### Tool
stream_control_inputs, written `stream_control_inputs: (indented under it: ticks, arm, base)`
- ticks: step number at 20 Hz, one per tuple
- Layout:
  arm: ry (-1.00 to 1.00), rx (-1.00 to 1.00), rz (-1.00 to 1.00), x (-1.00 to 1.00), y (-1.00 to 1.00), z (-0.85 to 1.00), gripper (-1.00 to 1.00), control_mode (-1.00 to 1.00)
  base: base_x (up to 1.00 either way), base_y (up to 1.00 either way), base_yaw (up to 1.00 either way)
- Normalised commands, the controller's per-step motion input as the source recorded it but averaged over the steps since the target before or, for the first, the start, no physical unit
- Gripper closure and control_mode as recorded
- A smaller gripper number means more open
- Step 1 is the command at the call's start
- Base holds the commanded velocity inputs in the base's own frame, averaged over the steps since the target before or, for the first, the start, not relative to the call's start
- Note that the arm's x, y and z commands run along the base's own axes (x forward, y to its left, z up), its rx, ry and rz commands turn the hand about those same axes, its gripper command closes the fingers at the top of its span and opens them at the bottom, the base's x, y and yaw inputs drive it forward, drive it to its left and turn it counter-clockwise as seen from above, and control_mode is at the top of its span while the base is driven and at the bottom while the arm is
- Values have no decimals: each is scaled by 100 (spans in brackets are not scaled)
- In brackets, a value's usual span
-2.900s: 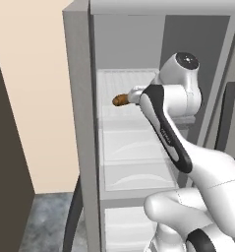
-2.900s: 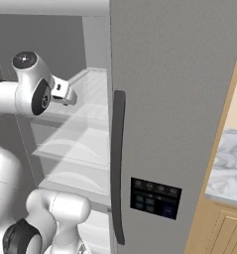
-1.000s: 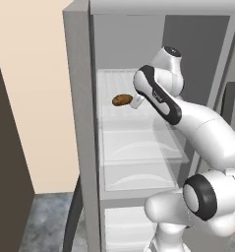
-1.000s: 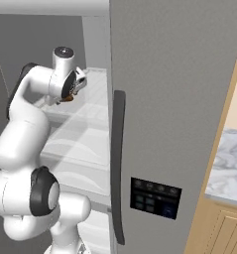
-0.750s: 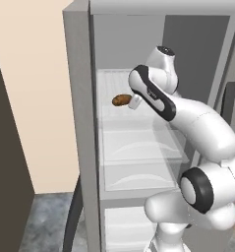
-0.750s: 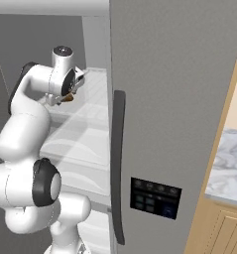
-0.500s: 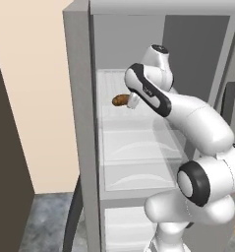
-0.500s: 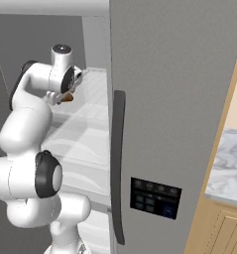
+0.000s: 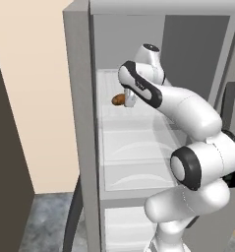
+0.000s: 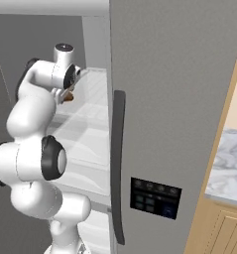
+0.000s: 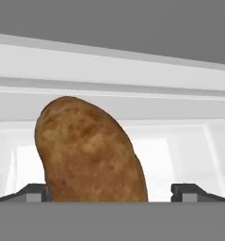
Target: Take the cheese, chicken drumstick, and potato from the fridge and place them on the plate on the dining counter to create an appetizer plate.
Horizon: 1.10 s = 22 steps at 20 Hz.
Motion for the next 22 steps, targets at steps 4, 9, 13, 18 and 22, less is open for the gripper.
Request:
stream_control_inputs:
  ticks: [4,9,13,18,22]
  arm:
    - [0,-9,13,25,9,-18,-100,-100]
    - [0,-11,12,18,10,-16,-100,-100]
    - [-1,-14,9,0,6,-31,-100,-100]
    - [-10,-14,6,-4,0,-64,100,-100]
    - [-11,-9,3,-1,0,-68,100,-100]
  base:
    - [0,0,0]
    - [0,0,0]
    - [0,0,0]
    - [0,0,0]
    - [0,0,0]
